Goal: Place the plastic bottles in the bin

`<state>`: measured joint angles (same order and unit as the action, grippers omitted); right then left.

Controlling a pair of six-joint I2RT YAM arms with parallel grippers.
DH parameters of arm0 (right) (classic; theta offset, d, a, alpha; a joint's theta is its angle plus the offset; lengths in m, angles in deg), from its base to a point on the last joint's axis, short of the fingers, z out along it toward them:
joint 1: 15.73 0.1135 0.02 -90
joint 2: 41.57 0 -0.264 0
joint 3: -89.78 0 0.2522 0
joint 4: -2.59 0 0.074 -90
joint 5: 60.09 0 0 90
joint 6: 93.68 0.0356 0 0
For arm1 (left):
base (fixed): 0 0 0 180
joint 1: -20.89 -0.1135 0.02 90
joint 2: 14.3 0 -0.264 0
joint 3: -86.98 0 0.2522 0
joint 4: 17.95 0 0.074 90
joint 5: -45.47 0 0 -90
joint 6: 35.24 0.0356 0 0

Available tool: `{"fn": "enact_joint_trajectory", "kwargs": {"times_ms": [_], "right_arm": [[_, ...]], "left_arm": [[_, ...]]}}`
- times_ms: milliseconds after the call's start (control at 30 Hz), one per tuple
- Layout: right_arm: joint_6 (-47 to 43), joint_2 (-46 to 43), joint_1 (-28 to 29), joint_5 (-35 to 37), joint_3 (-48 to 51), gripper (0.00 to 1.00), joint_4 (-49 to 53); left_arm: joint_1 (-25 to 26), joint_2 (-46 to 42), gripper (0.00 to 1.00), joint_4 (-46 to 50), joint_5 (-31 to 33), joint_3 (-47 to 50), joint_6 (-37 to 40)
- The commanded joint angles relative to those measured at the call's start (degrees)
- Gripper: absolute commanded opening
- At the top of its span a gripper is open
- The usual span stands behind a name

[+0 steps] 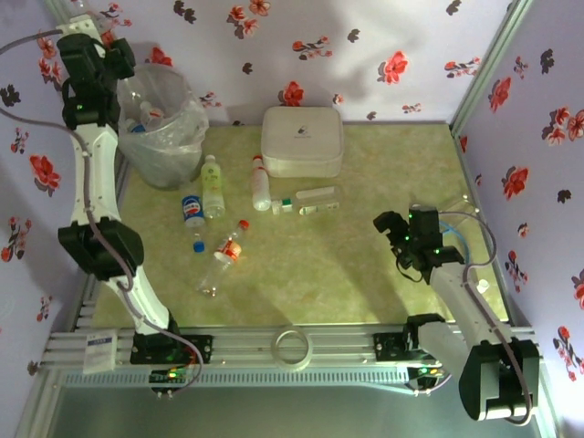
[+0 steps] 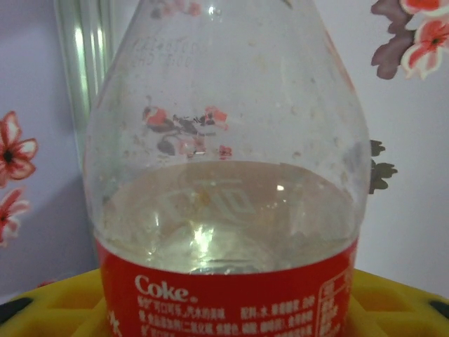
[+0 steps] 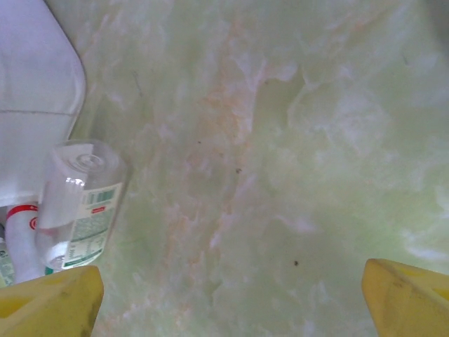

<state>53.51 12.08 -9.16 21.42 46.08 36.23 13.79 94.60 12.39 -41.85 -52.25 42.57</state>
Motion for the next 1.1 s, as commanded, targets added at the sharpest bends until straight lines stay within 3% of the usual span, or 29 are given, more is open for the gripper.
{"fn": "enact_joint_trajectory", "kwargs": {"times_ms": [0, 233, 333, 400, 500, 567, 900, 1067], "right_arm": [[0.45, -1.88, -0.53, -0.19, 0.71, 0.96, 0.17], [-0.68, -1.43, -0.57, 0.54, 0.95, 0.96, 0.47], [-0.89, 0.53, -0.6, -0.15, 0.08, 0.96, -0.35], [-0.97, 1.75, -0.62, -0.75, -0.56, 0.96, -0.85], [-0.89, 2.74, -0.59, -1.24, -1.0, 0.96, -1.36], [-0.94, 3.13, -0.59, -1.2, -1.22, 0.96, -1.41], [-0.26, 2.99, -0.61, -1.29, -1.82, 0.95, -0.8], [-0.52, 3.26, -0.59, -0.91, -2.28, 0.95, -0.4]], "left_arm": [[0.32, 4.05, 0.52, 4.33, -3.3, -2.31, -1.49], [0.41, 6.98, 0.54, 9.91, -5.13, 0.97, 1.95], [0.68, 5.71, 0.59, 10.54, -5.26, 5.51, 3.82], [0.68, 4.61, 0.69, 10.66, -5.23, 8.32, 4.34], [0.68, 3.48, 0.93, 11.28, -5.14, 10.6, 5.44], [0.68, 2.85, 0.97, 11.24, -5.05, 11.36, 6.36], [1.49, -1.28, 0.99, 11.37, -5.09, 9.94, 6.64], [4.01, -7.88, 0.98, 11.88, 0.77, 8.51, 8.17]]}}
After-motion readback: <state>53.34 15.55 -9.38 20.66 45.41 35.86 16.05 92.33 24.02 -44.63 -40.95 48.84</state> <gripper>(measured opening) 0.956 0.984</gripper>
